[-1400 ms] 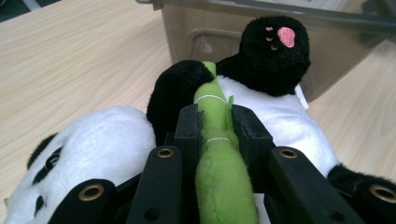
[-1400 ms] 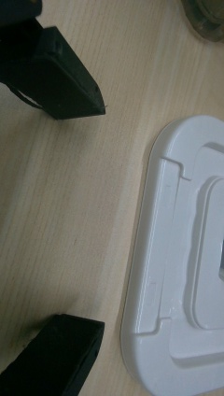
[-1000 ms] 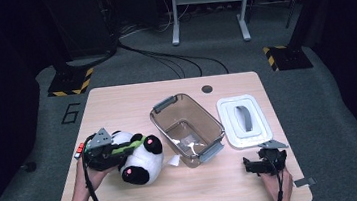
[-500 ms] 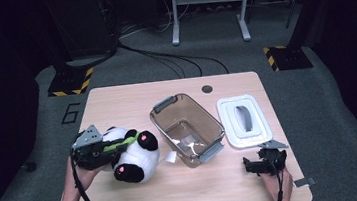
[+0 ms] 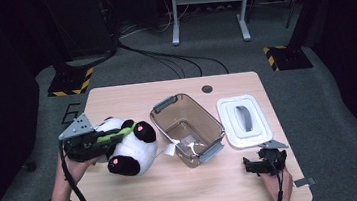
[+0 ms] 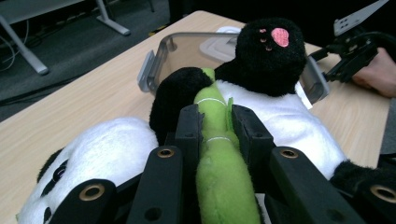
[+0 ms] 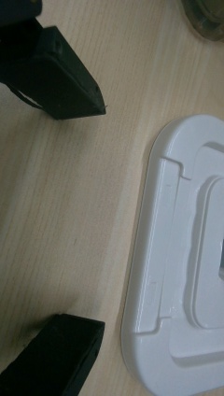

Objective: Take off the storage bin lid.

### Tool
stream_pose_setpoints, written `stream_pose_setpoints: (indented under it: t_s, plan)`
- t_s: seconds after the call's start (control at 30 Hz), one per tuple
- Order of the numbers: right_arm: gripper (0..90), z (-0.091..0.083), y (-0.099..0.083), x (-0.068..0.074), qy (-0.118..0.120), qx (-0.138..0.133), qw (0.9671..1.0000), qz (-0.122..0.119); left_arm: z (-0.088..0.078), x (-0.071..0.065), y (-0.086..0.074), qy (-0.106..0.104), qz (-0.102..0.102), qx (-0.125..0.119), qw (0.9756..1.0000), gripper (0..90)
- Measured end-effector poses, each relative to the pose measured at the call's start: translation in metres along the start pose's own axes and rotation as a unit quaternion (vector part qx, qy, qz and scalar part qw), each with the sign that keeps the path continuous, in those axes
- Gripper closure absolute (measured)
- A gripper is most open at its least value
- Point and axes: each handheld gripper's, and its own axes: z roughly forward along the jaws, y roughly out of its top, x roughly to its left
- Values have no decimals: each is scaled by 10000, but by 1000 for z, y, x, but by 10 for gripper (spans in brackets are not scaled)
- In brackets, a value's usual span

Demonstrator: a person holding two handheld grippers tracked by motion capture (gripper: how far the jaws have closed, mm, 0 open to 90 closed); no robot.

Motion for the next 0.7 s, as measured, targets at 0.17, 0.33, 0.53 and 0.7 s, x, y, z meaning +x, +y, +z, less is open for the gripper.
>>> stream_pose_setpoints:
  t_s: [0.17, 0.33, 0.53, 0.7]
  plan:
    - [0, 0, 0, 0, -1, -1, 10000, 1, -3, 5, 16, -44, 70, -84, 9999, 740]
    - [0, 0, 0, 0, 0, -2, 10000, -1, 0, 10, 37, -82, 333, -82, 9994, 740]
    - [0, 0, 0, 0, -2, -3, 10000, 2, 13, 12, 64, -250, 585, -117, 9979, 740]
    - [0, 0, 0, 0, 1, -7, 10000, -2, 33, 12, 82, -348, 708, -57, 9969, 740]
